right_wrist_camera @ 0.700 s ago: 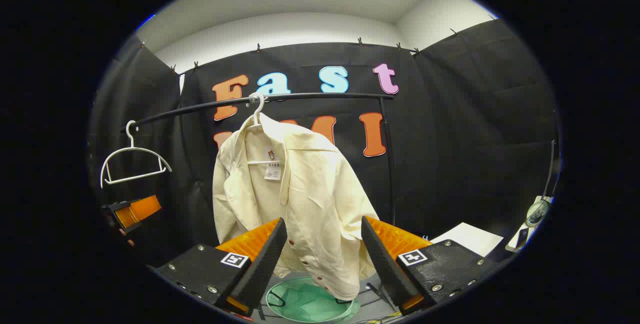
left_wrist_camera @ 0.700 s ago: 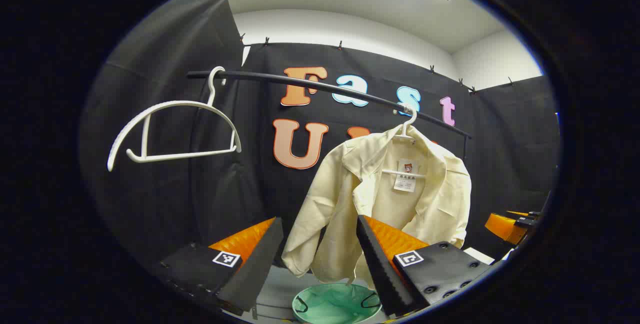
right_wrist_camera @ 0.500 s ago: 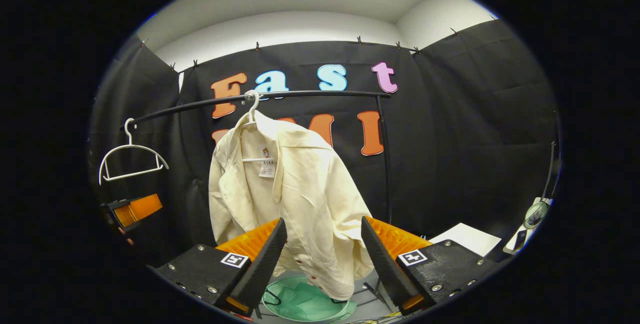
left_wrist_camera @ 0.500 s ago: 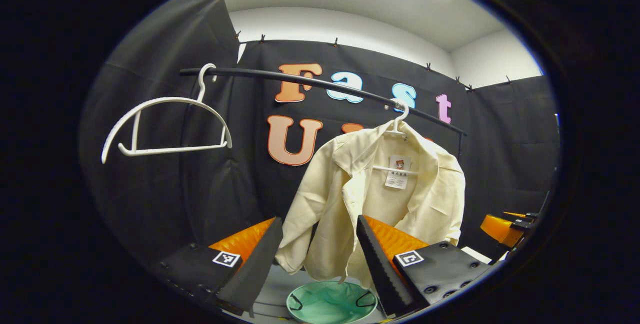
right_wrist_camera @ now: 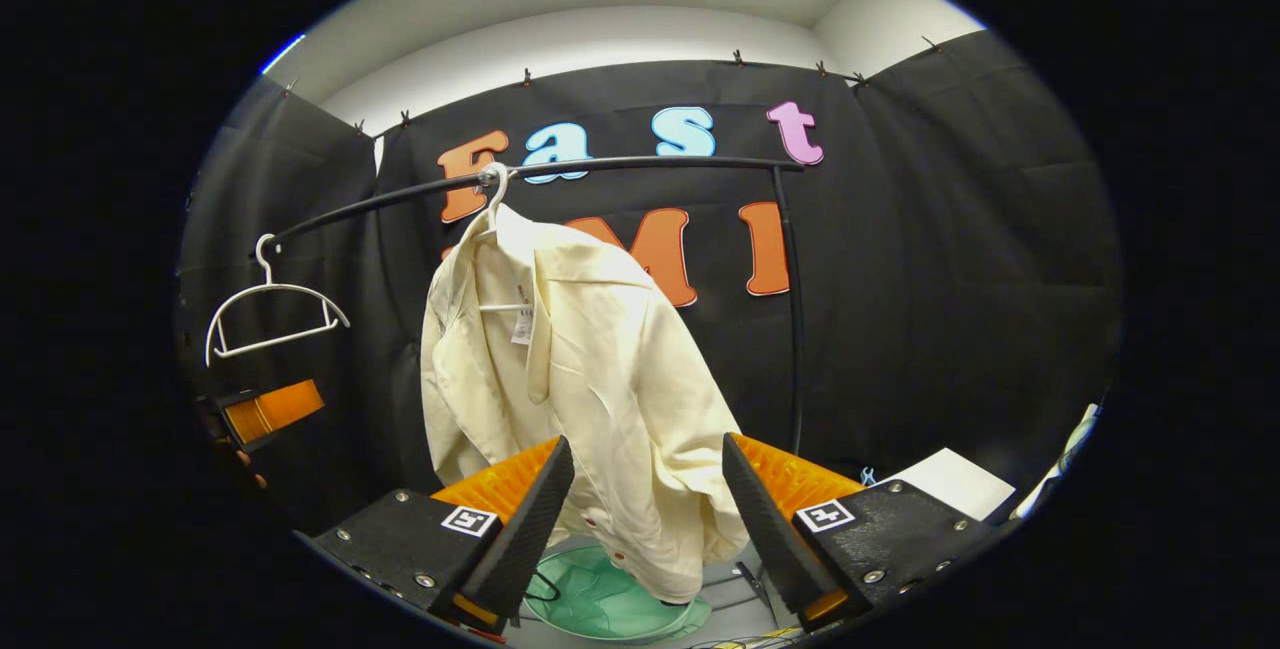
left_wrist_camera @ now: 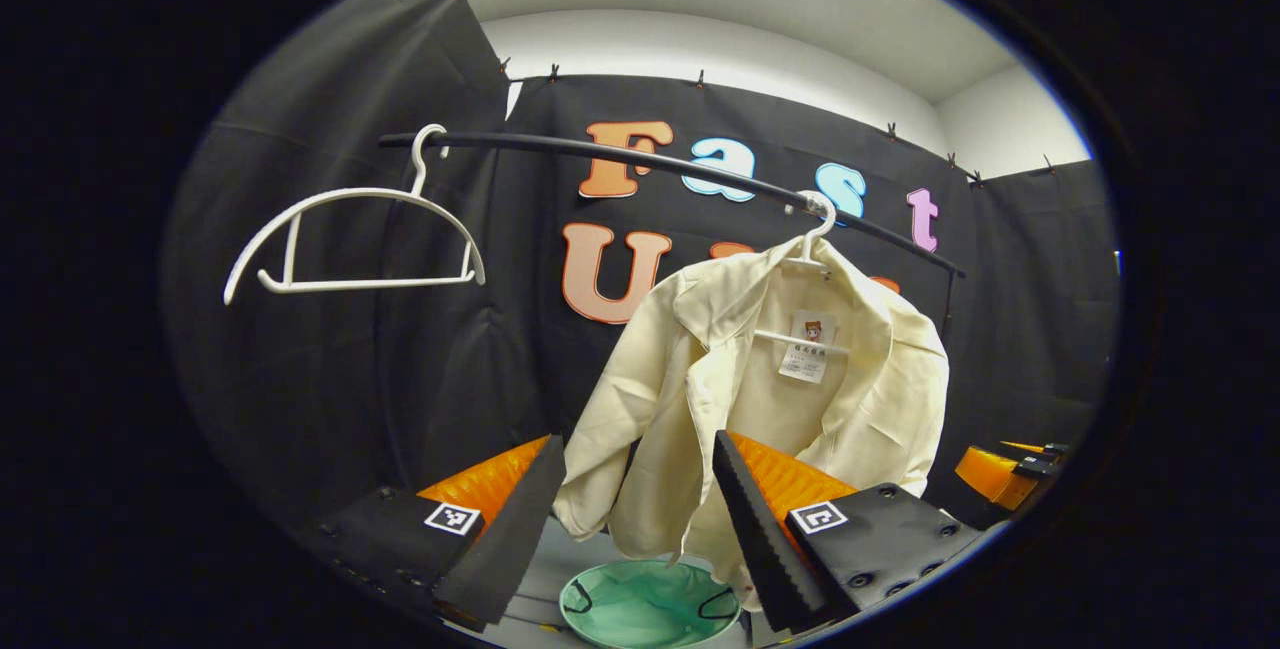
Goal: Grasp the clothes on the hanger with both hands and then place them into the laundry hamper below.
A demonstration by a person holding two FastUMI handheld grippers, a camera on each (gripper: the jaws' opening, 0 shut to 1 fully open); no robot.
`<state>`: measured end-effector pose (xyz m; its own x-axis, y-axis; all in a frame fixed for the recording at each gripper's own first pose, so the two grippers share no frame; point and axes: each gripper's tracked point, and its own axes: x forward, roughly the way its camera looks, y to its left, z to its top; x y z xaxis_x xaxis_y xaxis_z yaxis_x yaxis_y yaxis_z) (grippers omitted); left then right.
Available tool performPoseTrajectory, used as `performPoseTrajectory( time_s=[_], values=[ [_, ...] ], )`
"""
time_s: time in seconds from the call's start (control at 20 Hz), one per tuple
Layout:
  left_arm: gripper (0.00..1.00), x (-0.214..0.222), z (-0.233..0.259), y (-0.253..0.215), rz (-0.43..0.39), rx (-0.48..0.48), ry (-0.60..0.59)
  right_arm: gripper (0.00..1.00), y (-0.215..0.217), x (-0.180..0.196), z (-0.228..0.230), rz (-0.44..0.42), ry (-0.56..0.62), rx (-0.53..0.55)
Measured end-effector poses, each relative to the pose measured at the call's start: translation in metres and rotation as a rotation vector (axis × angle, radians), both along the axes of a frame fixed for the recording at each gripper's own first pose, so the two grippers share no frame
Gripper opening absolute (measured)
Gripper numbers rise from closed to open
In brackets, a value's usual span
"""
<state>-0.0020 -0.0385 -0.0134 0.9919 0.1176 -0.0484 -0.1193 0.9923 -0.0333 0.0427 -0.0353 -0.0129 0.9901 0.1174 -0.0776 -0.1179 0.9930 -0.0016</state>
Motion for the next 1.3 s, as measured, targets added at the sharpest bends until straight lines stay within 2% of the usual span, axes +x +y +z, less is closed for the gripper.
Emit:
performPoseTrajectory(
  time_s=[0.05, 0.25, 0.3, 0.4, 0.45, 0.55, 0.65, 0.7, 0.85, 0.9, 1.0, 1.2, 1.25, 1.3],
  values=[
    [0.97, -0.001, -0.001, -0.001, 0.009, 0.01, 0.001, 0.93, 0.0, 0.001, -0.003, 0.008, 0.005, -0.002],
    [0.96, 0.0, -0.007, -0.006, 0.025, 0.033, 0.01, 0.93, 0.012, 0.0, -0.011, 0.028, 0.027, 0.0],
    [0.93, 0.001, -0.008, -0.007, 0.026, 0.033, 0.016, 0.93, 0.022, -0.002, -0.01, 0.049, 0.025, 0.0],
    [0.97, 0.001, -0.011, -0.006, 0.028, 0.031, 0.025, 0.93, 0.04, 0.001, -0.012, 0.079, 0.02, -0.013],
    [0.93, 0.002, -0.011, -0.004, 0.028, 0.032, 0.027, 0.93, 0.048, 0.005, -0.014, 0.086, 0.022, -0.019],
    [0.96, 0.004, -0.009, 0.003, 0.025, 0.042, 0.024, 0.93, 0.062, 0.015, -0.017, 0.084, 0.027, -0.026],
    [0.93, 0.009, -0.009, 0.012, 0.012, 0.047, 0.025, 0.93, 0.07, 0.026, -0.019, 0.057, 0.019, -0.043],
    [0.96, 0.012, -0.011, 0.015, 0.0, 0.047, 0.029, 0.93, 0.075, 0.03, -0.022, 0.042, 0.02, -0.049],
    [0.97, 0.028, -0.016, 0.03, -0.036, 0.043, 0.042, 0.94, 0.093, 0.043, -0.028, 0.003, 0.025, -0.051],
    [0.93, 0.034, -0.017, 0.035, -0.049, 0.038, 0.041, 0.93, 0.098, 0.046, -0.03, -0.012, 0.024, -0.054],
    [0.97, 0.044, -0.02, 0.04, -0.09, 0.032, 0.054, 0.94, 0.105, 0.054, -0.031, -0.049, 0.016, -0.066],
    [0.96, 0.057, -0.02, 0.052, -0.157, 0.057, 0.051, 0.94, 0.113, 0.069, -0.036, -0.136, 0.001, -0.099],
    [0.93, 0.059, -0.019, 0.055, -0.17, 0.06, 0.048, 0.94, 0.116, 0.072, -0.036, -0.151, -0.007, -0.109],
    [0.96, 0.061, -0.02, 0.058, -0.183, 0.057, 0.049, 0.94, 0.117, 0.076, -0.037, -0.169, -0.009, -0.121]
  ],
)
